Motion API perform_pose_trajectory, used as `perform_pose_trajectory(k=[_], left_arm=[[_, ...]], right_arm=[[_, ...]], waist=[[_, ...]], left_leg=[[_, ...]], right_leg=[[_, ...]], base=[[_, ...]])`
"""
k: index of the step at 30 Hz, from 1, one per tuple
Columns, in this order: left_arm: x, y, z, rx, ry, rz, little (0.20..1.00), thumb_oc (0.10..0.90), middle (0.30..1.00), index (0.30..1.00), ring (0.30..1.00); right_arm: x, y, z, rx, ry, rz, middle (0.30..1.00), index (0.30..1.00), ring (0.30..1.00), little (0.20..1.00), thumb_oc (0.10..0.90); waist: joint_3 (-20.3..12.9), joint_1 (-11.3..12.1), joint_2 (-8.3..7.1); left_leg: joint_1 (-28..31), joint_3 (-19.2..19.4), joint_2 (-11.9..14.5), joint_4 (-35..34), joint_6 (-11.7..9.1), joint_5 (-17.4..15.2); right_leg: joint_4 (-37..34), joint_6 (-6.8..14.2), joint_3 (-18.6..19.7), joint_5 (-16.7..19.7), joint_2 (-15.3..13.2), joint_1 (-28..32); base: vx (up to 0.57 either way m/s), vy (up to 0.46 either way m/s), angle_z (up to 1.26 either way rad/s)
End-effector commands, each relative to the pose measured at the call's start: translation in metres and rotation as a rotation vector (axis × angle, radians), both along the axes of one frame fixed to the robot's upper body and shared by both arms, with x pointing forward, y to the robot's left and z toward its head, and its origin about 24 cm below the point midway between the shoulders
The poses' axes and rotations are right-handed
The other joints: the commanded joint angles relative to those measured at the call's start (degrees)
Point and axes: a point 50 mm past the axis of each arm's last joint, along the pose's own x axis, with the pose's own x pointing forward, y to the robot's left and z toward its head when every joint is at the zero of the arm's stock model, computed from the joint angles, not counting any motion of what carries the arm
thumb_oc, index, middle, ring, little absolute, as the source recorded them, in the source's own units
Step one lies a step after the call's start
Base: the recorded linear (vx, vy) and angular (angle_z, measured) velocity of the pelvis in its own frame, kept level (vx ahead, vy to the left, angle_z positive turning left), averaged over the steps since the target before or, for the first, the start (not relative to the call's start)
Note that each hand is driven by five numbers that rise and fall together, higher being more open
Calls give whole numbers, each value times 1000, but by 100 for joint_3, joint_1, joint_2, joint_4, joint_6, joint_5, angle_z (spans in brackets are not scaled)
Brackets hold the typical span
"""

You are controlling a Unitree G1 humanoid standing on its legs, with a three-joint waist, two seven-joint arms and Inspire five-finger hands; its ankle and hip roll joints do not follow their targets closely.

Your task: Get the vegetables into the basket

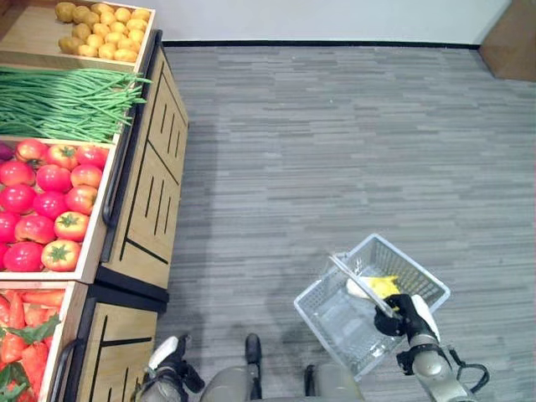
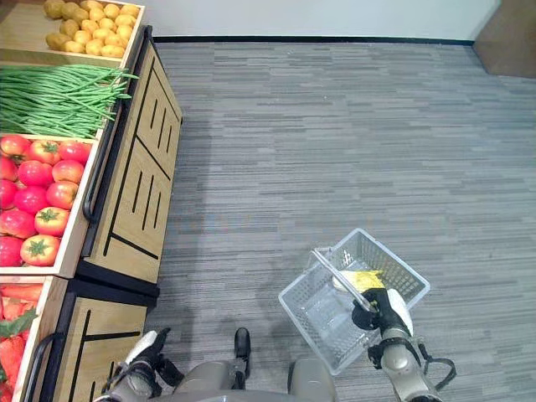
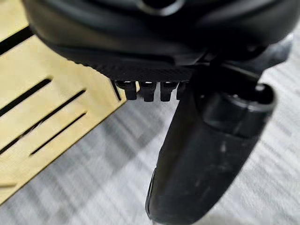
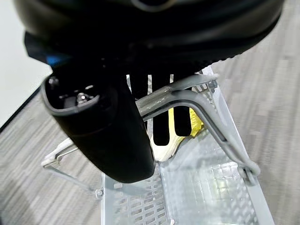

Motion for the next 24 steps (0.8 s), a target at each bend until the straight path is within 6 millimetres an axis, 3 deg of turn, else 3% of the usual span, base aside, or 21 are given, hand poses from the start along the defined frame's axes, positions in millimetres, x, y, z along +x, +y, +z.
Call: perform_pose_trajectory(k=[1, 3, 6, 8, 13, 18, 20, 24], left_arm=[[-15, 11, -2, 25, 29, 69, 1000, 900, 1000, 1000, 1000], [-14, 8, -3, 16, 37, 61, 1000, 900, 1000, 1000, 1000], [-13, 6, -4, 20, 42, 43, 1000, 900, 1000, 1000, 1000], [-16, 4, -5, 13, 55, 44, 1000, 900, 1000, 1000, 1000], [-26, 2, -9, 6, 81, 57, 1000, 900, 1000, 1000, 1000], [-35, 0, -12, 6, 109, 77, 1000, 900, 1000, 1000, 1000], [-38, 0, -13, -18, 90, 174, 1000, 900, 1000, 1000, 1000], [-34, -2, -12, -42, 50, 277, 1000, 900, 1000, 1000, 1000]], right_arm=[[37, 4, 42, -19, -250, 86, 300, 300, 300, 300, 400], [43, 4, 47, -20, -270, 92, 300, 300, 300, 300, 400], [44, 4, 47, -21, -273, 89, 300, 300, 300, 300, 400], [45, 5, 48, -20, -275, 95, 300, 300, 300, 300, 400], [40, 5, 43, -22, -250, 100, 300, 300, 300, 300, 400], [34, 3, 41, -24, -230, 118, 300, 300, 300, 300, 400], [29, 0, 39, -45, -216, 127, 300, 300, 300, 300, 400], [21, -3, 33, -47, -185, 103, 300, 300, 300, 300, 400]], waist=[[-63, -7, -83], [34, -136, -95], [55, -231, -126], [44, -312, -156], [-78, -313, -153], [-226, -285, -68], [-208, -254, -68], [-139, -206, -105]], left_leg=[[-204, -129, 230, 498, -316, -401], [33, -303, 199, 516, -358, -581], [274, -416, 165, 485, -398, -727], [535, -557, 148, 487, -459, -796], [768, -703, 193, 544, -561, -842], [830, -876, 498, 815, -845, -606], [640, -822, 680, 1521, -1056, -314], [258, -665, 760, 1918, -1076, -110]], right_leg=[[-1847, 14, -129, 1524, 66, 274], [-2347, -3, -153, 1431, 165, -100], [-2883, 52, -101, 1555, 201, -127], [-3248, 143, -71, 1912, 184, -322], [-3381, 67, -228, 1888, 230, -126], [-3354, -146, -390, 1641, 468, 85], [-3296, -321, -550, 1392, 557, 262], [-3341, -391, -717, 1258, 494, 500]], base=[[179, 44, 7], [294, -13, 25], [240, -45, 27], [287, -80, 57], [255, -116, 35], [242, -184, 11], [287, -271, 10], [144, -122, 16]])
